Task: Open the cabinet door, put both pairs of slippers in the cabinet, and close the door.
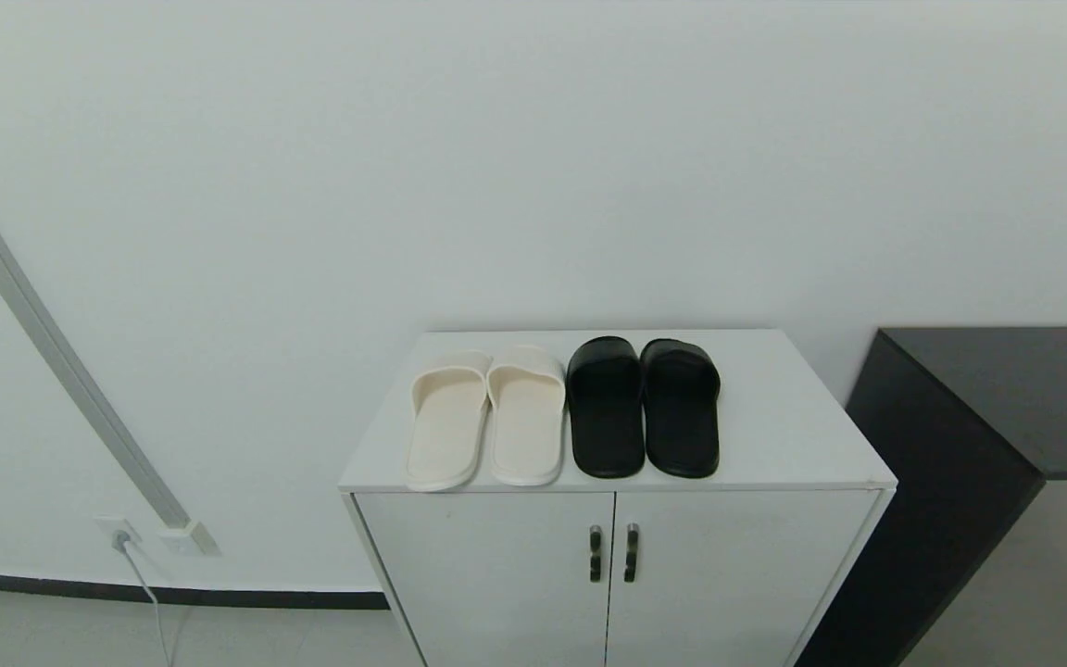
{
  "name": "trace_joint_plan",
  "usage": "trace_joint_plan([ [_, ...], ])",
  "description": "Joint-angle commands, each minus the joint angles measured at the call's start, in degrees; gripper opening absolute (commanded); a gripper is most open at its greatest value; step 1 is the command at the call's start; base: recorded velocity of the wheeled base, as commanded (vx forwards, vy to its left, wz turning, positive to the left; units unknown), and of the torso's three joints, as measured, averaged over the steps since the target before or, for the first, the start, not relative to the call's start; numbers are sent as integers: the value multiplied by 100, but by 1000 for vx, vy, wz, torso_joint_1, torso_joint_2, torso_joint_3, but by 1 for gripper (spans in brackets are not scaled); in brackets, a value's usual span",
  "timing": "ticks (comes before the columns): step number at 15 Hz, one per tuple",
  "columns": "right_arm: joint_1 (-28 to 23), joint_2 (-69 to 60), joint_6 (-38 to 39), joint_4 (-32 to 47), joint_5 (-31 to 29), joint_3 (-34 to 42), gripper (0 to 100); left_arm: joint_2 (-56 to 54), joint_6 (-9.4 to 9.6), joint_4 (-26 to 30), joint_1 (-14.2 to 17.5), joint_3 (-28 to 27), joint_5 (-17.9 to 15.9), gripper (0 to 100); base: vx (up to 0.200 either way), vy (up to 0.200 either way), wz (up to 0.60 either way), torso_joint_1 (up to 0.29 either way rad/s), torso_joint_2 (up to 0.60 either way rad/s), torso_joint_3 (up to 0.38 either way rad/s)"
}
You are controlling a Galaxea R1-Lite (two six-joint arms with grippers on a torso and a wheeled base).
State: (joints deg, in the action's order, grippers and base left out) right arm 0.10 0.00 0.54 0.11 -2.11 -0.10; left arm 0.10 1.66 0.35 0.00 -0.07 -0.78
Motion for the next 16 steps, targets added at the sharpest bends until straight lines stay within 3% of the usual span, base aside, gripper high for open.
trace_joint_plan([
  [1,-1,9,-1,-2,0,1,100,-1,-8,0,0,-1,-1,0,0,0,0,0,0,0],
  [7,-1,79,105,-99,-53,-245,100,-1,19,0,0,-1,-1,0,0,0,0,0,0,0],
  [8,17,290,324,-116,-26,-1045,100,-1,19,0,0,-1,-1,0,0,0,0,0,0,0],
  [9,157,1222,632,543,53,-2170,100,-1,36,0,0,-1,-10,0,0,0,0,0,0,0],
  [10,201,1635,395,1035,176,-2108,100,-1,36,0,0,7,-1,0,0,0,0,0,0,0],
  [11,245,2021,-36,1044,448,-1599,100,-1,28,0,0,7,-1,0,0,0,0,0,0,0],
  [14,412,3762,-142,-609,1090,-1265,100,-1,10,0,0,7,-1,0,0,0,0,0,0,0],
  [16,1054,5159,149,-1575,1037,-1484,100,-1,19,0,0,7,-1,0,0,0,0,0,0,0],
])
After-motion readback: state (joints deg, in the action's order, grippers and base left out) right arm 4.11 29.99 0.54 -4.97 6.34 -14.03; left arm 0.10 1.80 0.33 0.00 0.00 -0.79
